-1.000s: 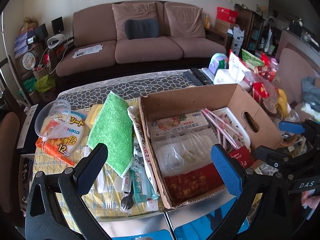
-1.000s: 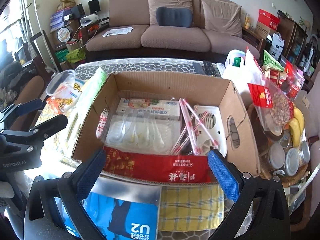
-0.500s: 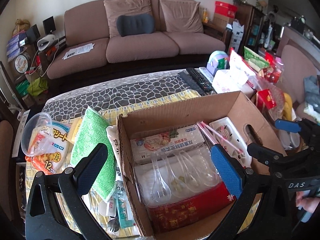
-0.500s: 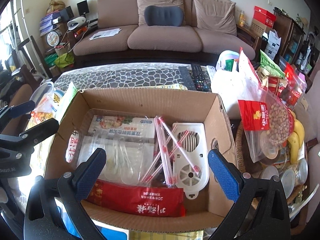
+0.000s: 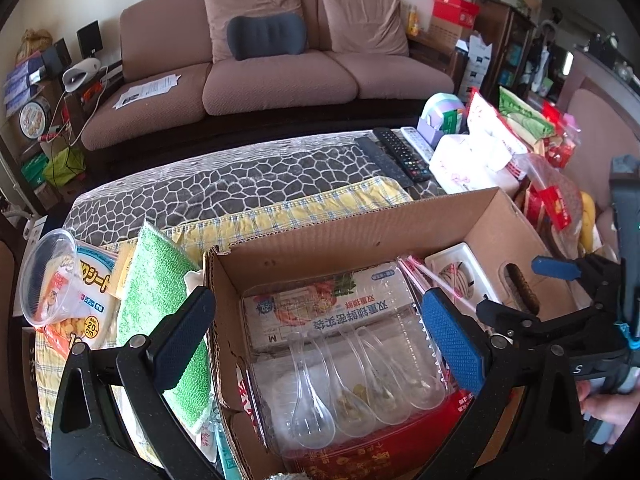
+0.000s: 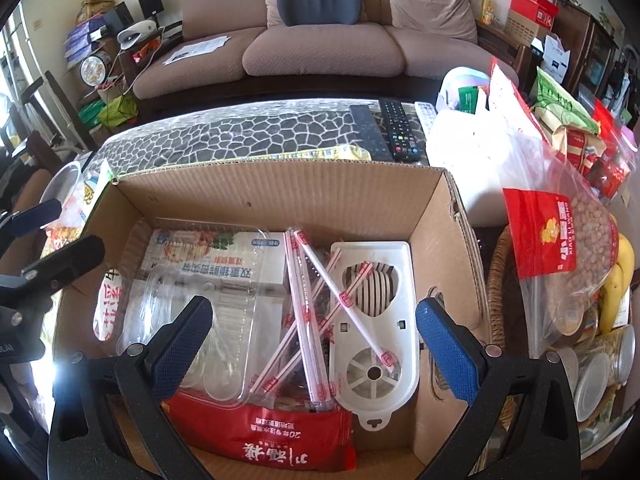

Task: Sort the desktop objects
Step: 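Lower the right gripper into the cardboard box toward the red-striped straws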

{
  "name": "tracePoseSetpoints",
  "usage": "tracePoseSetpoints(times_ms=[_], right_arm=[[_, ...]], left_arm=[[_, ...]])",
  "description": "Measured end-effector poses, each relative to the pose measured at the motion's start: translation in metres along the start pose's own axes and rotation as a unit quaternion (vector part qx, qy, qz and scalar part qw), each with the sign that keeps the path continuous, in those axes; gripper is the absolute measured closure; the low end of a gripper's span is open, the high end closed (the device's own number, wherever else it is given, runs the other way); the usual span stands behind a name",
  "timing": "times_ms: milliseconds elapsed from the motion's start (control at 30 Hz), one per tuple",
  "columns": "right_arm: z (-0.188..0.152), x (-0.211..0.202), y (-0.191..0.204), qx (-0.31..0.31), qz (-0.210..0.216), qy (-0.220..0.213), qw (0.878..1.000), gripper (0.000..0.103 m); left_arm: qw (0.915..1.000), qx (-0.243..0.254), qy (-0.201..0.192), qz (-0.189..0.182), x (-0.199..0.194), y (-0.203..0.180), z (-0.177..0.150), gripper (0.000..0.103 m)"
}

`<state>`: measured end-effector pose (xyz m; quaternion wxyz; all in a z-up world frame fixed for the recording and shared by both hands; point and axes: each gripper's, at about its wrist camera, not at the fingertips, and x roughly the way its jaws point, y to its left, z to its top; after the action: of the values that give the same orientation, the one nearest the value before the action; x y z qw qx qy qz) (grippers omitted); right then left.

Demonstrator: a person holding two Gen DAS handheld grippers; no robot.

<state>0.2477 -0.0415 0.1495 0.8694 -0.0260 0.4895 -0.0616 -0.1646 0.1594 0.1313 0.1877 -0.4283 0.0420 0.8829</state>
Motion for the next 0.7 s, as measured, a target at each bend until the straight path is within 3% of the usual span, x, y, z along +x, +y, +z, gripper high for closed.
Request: tracePoseSetpoints(times_ms=[133,267,433,500,567,700], right_arm=[[0.003,0.025,-0.007,0.013,0.008,0.032,0.999,0.001],[0.008,0.046,-0.015,0.038,0.032,0.067,0.996,0.018],[0.014,0.07,-0.026,0.068,0.036,0.107,0.991,0.025],[0.016,0.076,-0.027,0.073,0.037,0.117,0.99,0.041],[0.017,0.083,-0.029,0.081,0.043,0.128,0.987,0.049],[0.017,0.094,-0.03,0.078,0.024,0.144,0.986,0.049]], left_arm=[[0.9999,-0.002,-0.008,-0.012,-0.003,0.007,0.008,0.0],[0.9995,0.003,-0.017,-0.026,-0.008,0.009,0.013,0.0],[0.9987,0.002,-0.023,-0.046,-0.013,0.014,0.017,0.0],[0.9983,-0.001,-0.024,-0.053,-0.014,0.016,0.018,0.0],[0.998,-0.004,-0.024,-0.059,-0.014,0.019,0.018,0.0],[0.9974,-0.003,-0.021,-0.068,-0.01,0.018,0.015,0.0]])
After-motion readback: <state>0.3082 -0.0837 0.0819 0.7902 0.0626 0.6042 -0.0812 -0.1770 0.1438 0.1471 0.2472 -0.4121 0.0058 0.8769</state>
